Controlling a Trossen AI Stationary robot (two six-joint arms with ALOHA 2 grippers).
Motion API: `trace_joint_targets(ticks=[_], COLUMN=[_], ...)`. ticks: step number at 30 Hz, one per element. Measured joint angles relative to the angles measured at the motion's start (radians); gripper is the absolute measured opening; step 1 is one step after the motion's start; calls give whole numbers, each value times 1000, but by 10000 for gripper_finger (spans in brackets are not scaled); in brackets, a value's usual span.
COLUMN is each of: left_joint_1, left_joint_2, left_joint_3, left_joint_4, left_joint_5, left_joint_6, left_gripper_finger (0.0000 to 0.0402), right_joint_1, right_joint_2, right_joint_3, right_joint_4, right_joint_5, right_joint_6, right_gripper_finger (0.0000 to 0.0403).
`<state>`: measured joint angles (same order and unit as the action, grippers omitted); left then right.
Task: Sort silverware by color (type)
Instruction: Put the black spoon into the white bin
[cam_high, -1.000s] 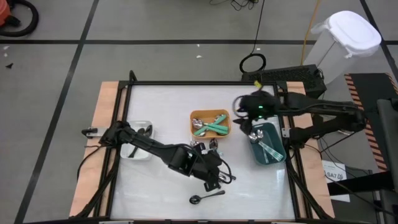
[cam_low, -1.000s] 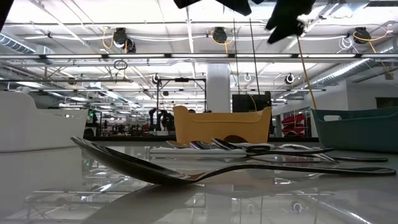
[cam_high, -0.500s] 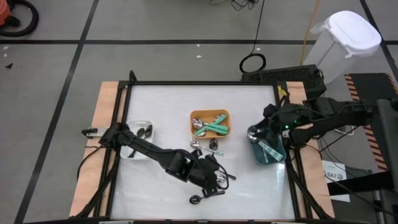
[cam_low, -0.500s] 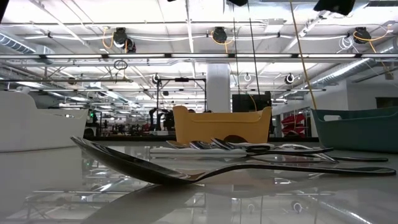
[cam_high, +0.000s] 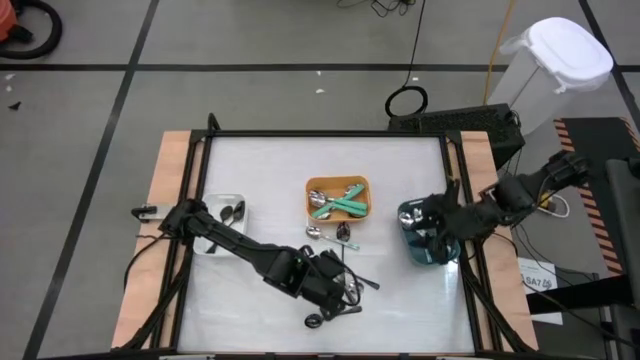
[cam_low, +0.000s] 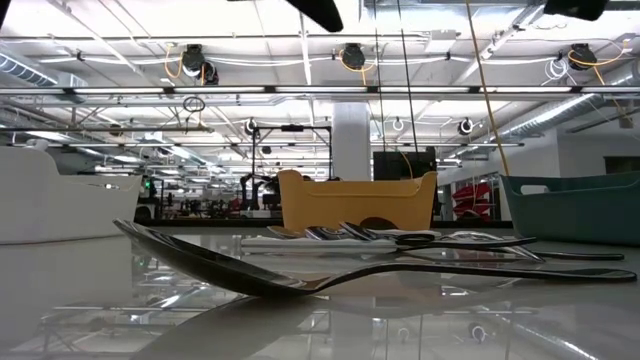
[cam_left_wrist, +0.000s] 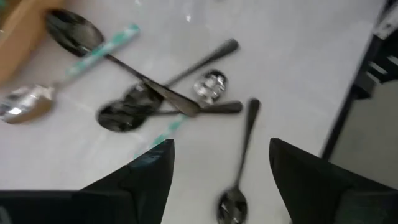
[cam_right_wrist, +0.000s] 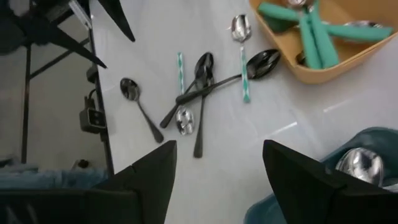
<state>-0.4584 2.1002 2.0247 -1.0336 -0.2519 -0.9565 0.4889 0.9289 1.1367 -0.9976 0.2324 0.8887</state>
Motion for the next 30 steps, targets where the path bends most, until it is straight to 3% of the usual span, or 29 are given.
trace_joint_targets(ticks=[13,18,24,30], left_joint_1=[-29,-31,-51,-81], left_joint_2=[8,46,116,169], left_joint_3=[0,1,0,0], left_joint_4=[66,160,174,175], left_joint_5=[0,17,75,77], left_joint_6=[189,301,298,273], left_gripper_finger=[260,283,318,300], right_joint_1=[170,212,259,286], right_joint_2=[76,105,111,112], right_joint_3=[-21,-21,-21,-21], right_joint_4=[65,73,72,57], right_joint_5=[126,134,134,140], right_joint_6=[142,174,217,235], right_gripper_finger=[232,232,232,232])
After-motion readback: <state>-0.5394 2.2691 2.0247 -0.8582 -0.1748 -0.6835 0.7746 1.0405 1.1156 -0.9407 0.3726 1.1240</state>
